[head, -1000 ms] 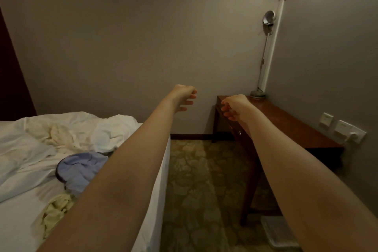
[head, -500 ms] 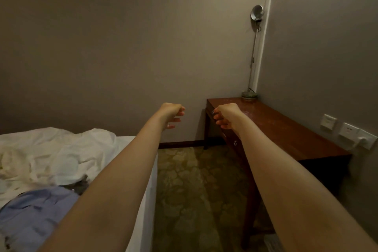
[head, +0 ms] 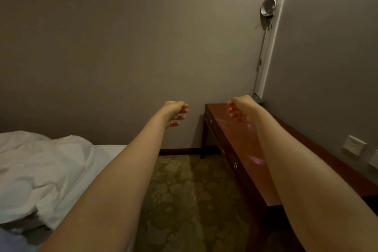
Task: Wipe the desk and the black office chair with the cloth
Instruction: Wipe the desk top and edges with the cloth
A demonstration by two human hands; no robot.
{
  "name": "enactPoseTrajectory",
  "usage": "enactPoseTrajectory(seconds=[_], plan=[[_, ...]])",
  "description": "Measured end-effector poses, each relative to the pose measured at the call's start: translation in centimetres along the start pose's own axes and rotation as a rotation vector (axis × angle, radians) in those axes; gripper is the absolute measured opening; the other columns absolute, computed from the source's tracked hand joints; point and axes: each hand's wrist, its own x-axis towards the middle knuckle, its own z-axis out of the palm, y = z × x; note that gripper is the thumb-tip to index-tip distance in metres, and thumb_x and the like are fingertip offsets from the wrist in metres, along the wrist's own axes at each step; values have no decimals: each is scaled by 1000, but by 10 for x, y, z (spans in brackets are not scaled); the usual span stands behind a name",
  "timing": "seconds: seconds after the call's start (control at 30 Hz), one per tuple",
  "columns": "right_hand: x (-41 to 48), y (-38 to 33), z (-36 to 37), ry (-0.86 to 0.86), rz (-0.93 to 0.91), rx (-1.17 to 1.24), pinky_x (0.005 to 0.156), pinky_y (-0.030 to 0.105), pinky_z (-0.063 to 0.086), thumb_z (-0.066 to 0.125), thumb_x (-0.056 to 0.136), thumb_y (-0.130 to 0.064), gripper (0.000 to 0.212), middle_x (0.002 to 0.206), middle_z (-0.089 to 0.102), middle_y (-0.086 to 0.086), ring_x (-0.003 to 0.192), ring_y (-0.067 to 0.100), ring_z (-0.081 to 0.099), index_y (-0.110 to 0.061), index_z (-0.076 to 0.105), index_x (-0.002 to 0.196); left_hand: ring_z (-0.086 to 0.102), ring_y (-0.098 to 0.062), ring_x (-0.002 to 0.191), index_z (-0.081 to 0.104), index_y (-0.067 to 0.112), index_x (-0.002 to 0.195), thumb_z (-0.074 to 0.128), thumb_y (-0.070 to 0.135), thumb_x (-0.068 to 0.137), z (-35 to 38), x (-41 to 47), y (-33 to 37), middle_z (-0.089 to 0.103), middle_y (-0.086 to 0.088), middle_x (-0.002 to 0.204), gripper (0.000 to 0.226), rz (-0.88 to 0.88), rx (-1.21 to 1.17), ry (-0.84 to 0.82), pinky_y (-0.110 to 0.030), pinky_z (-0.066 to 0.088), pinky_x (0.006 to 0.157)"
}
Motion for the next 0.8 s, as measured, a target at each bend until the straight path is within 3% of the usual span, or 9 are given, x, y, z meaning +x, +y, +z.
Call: enactPoseTrajectory(seconds=[0.2, 0.33, 0.4, 0.67, 0.8], plan=[[67, 6, 27, -123, 37, -78, 57, 28, 36, 39, 95, -16, 21, 67, 51, 4, 57, 18, 49, -11, 54, 82, 55, -10, 73, 57, 22, 87, 47, 20, 94, 7, 71, 8, 58, 7, 82, 13, -14, 10, -4, -27, 41, 69], [115, 8, 47, -146, 52, -103, 55, 26, 37, 39, 95, -17, 20, 68, 53, 3, 57, 17, 50, -12, 55, 85, 56, -11, 75, 58, 22, 88, 47, 20, 94, 3, 126, 4, 59, 7, 82, 12, -28, 18, -27, -28, 41, 70], [140, 9, 58, -144, 58, -107, 54, 27, 38, 39, 95, -18, 22, 69, 54, 3, 58, 17, 51, -12, 56, 84, 55, -10, 72, 57, 21, 94, 48, 20, 94, -2, 155, 0, 59, 8, 81, 10, -38, 13, -41, -26, 40, 65], [253, -24, 115, -65, 81, -30, 64, 30, 41, 42, 93, -16, 17, 71, 56, 5, 59, 18, 52, -10, 57, 89, 56, -10, 71, 56, 23, 81, 48, 21, 93, -37, 291, 19, 59, 8, 81, 14, -29, 42, -108, -25, 40, 64], [303, -46, 145, -53, 77, -12, 61, 28, 38, 41, 94, -16, 16, 71, 55, 3, 59, 17, 51, -10, 56, 92, 54, -9, 69, 55, 24, 79, 48, 21, 93, -57, 356, 33, 58, 8, 80, 15, -1, 67, -122, -25, 38, 63]])
